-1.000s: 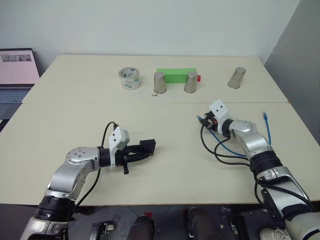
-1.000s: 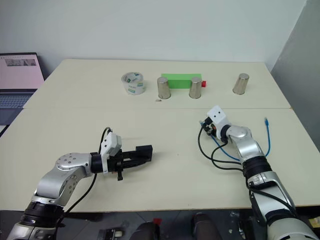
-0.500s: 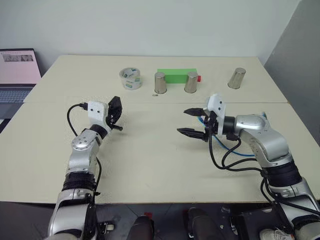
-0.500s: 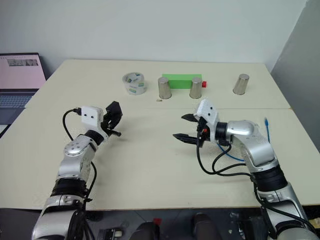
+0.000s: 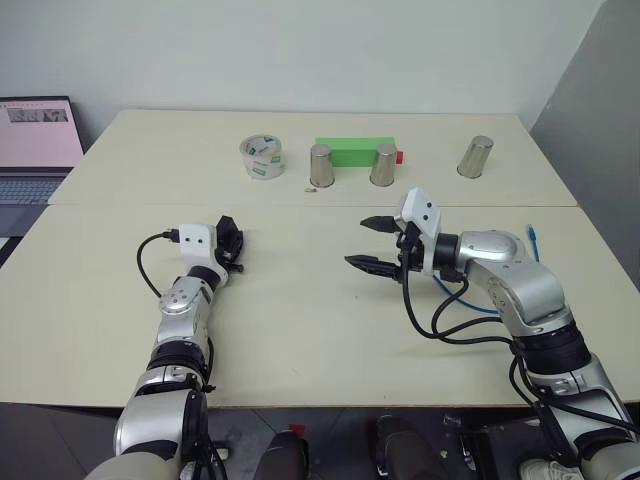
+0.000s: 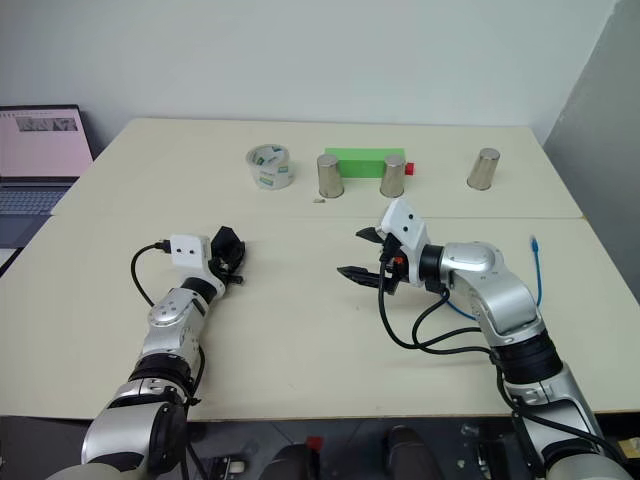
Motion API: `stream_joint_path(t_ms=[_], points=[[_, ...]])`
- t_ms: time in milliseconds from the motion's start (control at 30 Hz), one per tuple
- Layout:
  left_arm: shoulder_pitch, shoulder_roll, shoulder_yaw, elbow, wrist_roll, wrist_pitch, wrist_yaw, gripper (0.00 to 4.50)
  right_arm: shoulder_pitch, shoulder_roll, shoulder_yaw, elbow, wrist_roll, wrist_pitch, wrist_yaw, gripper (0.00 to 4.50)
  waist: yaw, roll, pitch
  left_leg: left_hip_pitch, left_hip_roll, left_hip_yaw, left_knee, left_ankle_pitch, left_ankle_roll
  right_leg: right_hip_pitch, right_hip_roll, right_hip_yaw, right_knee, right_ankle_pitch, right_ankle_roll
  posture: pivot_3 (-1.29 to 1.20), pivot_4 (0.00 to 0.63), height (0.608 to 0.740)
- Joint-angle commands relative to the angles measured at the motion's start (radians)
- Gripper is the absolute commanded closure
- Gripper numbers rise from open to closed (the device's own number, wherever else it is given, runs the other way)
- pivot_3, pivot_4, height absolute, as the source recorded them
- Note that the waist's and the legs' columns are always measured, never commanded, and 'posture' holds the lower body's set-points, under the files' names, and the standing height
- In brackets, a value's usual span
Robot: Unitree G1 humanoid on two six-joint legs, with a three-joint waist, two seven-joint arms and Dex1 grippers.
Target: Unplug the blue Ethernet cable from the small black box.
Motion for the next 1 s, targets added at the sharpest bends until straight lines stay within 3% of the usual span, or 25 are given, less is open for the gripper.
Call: stream_joint_path(t_ms=[33, 167, 300, 467, 767, 1000], points=[[0.069, 0.014, -0.001, -0.074, 0.013, 0.006, 0.008, 1.32, -0.003, -0.008, -0.015, -0.042, 0.007, 0.003, 0.001, 0.49, -0.004, 0.000, 0.000, 0.000, 0.000, 0.000, 0.000, 0.000, 0.000, 0.000, 0.000, 0.000, 0.000, 0.000, 0.000, 0.00, 0.150, 0.740], [0.161, 0.030, 0.000, -0.241, 0.015, 0.093, 0.033, 0.43, 0.006, -0.012, -0.017, -0.058, 0.010, 0.011, -0.002, 0.49, -0.010, 0.000, 0.000, 0.001, 0.000, 0.001, 0.000, 0.000, 0.000, 0.000, 0.000, 0.001, 0.000, 0.000, 0.000, 0.00, 0.150, 0.740], [0.353, 0.124, -0.022, -0.641, -0.008, 0.364, -0.036, 0.43, 0.057, -0.045, -0.052, -0.104, 0.020, 0.036, -0.011, 0.49, -0.018, 0.000, 0.000, 0.001, 0.002, 0.002, -0.001, 0.000, 0.000, 0.000, 0.000, 0.002, 0.000, 0.000, 0.000, 0.00, 0.150, 0.740], [0.462, 0.288, 0.007, -0.902, -0.066, 0.513, -0.174, 0.43, 0.133, -0.104, -0.135, -0.128, 0.044, 0.071, -0.029, 0.49, -0.004, 0.000, 0.000, 0.000, 0.002, 0.000, -0.001, 0.000, 0.000, 0.000, 0.000, 0.001, 0.000, -0.001, 0.000, 0.00, 0.150, 0.740], [0.520, 0.528, 0.098, -0.963, -0.157, 0.611, -0.429, 0.43, 0.242, -0.281, -0.248, -0.118, 0.068, 0.084, 0.032, 0.49, 0.000, 0.000, 0.000, 0.005, 0.001, 0.003, -0.001, 0.000, 0.000, 0.003, 0.001, 0.002, -0.001, -0.005, 0.003, 0.00, 0.150, 0.740], [0.514, 0.570, 0.100, -0.925, -0.151, 0.603, -0.498, 0.43, 0.221, -0.313, -0.258, -0.068, 0.068, 0.061, 0.034, 0.49, -0.011, 0.000, 0.000, 0.004, 0.003, 0.005, -0.002, 0.000, 0.001, 0.001, 0.002, 0.003, -0.001, -0.005, 0.002, 0.00, 0.150, 0.740]])
